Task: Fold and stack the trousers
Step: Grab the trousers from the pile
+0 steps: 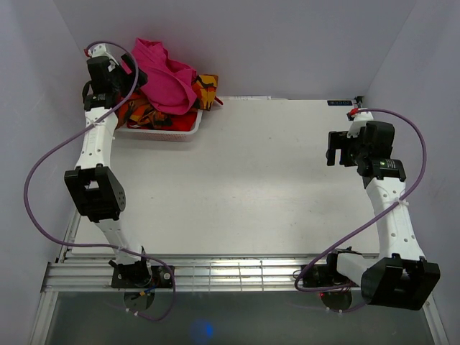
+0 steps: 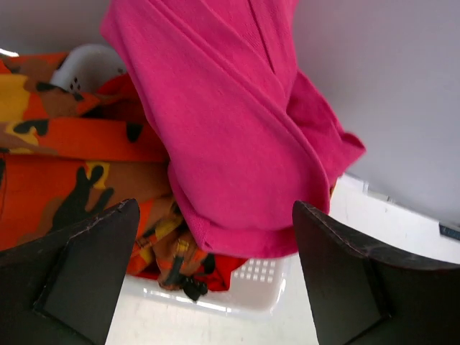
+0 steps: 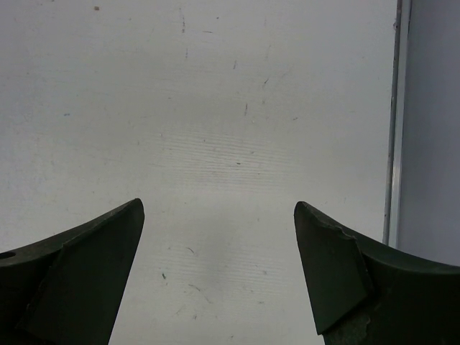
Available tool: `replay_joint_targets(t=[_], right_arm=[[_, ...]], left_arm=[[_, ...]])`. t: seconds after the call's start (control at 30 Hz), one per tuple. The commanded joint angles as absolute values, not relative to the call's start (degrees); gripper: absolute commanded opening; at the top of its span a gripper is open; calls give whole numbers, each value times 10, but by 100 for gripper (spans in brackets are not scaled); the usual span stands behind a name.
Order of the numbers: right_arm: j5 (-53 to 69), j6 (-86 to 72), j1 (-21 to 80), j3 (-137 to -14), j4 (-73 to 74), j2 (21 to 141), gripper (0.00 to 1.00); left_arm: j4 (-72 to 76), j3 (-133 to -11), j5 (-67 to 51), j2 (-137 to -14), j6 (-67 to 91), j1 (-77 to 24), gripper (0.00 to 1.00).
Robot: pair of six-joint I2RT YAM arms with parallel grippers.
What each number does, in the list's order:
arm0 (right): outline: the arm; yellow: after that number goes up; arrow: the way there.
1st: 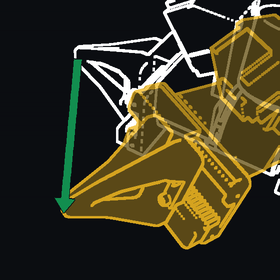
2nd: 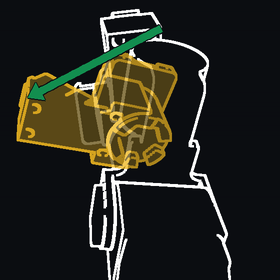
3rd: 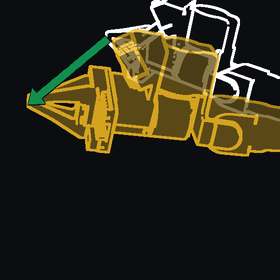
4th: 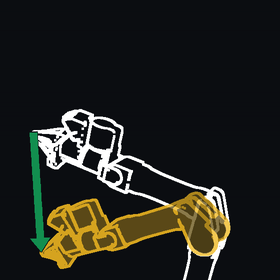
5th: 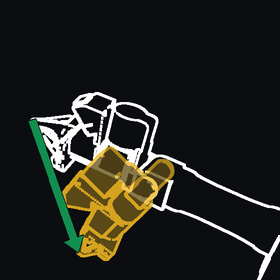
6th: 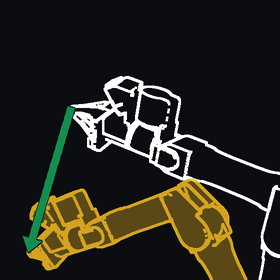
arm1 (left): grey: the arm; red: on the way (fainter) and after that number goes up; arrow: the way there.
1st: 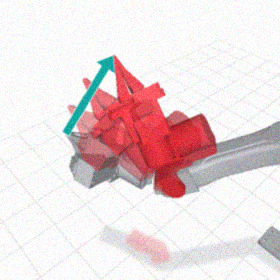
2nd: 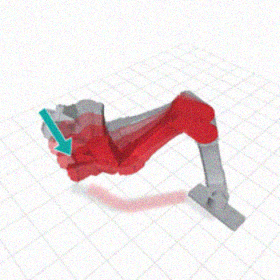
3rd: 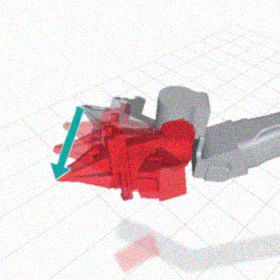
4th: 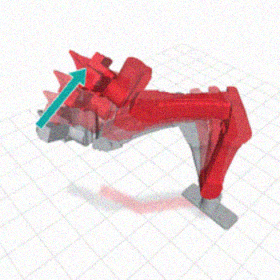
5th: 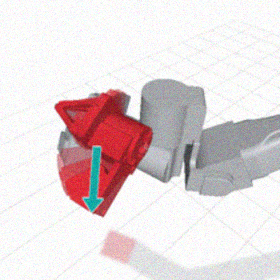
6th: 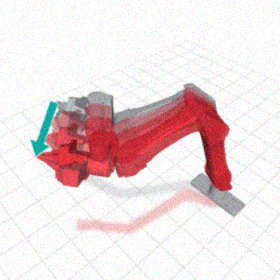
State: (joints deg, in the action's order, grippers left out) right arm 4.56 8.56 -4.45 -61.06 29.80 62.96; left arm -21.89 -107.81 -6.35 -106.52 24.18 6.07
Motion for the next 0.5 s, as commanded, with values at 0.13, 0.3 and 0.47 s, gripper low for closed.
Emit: replay_joint_targets(t=[0.13,0.3,0.47], right_arm=[[59,90,-45,-631,274,643,90],[58,91,-45,-630,274,650,90],[57,91,-45,-635,276,664,90]], left_arm=[[-54,-1078,-148,-1112,343,119,98],[82,-1044,-238,-1162,411,146,98],[169,-1092,-330,-1232,458,148,98]])
